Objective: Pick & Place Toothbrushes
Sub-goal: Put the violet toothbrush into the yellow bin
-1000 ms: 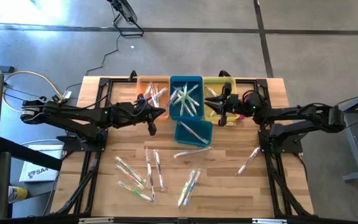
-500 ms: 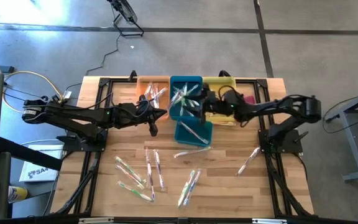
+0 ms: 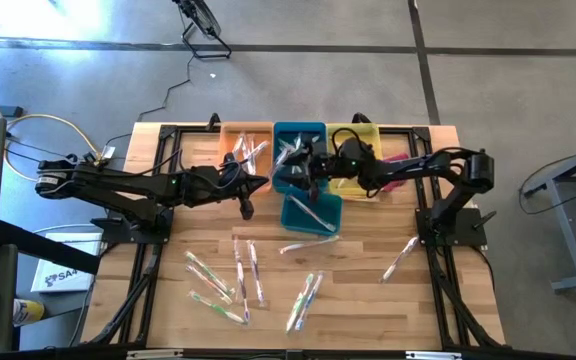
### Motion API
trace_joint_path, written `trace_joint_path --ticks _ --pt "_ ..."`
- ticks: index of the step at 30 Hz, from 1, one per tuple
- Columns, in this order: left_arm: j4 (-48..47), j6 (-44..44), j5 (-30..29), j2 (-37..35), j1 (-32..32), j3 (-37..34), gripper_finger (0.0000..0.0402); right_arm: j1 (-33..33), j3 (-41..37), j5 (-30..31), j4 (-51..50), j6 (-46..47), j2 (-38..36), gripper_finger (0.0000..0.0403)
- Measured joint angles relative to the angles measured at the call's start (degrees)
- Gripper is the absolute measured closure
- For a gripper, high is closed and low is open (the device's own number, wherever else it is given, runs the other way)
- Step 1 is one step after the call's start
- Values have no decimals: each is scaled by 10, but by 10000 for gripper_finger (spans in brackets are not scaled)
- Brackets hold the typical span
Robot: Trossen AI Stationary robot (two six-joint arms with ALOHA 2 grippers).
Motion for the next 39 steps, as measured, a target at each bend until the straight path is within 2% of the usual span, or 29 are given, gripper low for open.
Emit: trace_joint_path --ticks 10,13,21,24,31,39 --pt "0 0 0 0 0 0 402 0 11 45 -1 -24 0 206" --pt "0 0 0 0 0 0 402 0 11 45 -2 -25 0 233" --pt "1 0 0 0 0 0 402 0 11 44 -2 -29 0 338" --pt "0 0 0 0 0 0 402 0 11 45 -2 -29 0 358" --pt "0 0 0 0 0 0 402 0 11 45 -6 -29 0 350" --pt "-1 0 0 0 0 0 400 0 11 45 -8 -29 0 358"
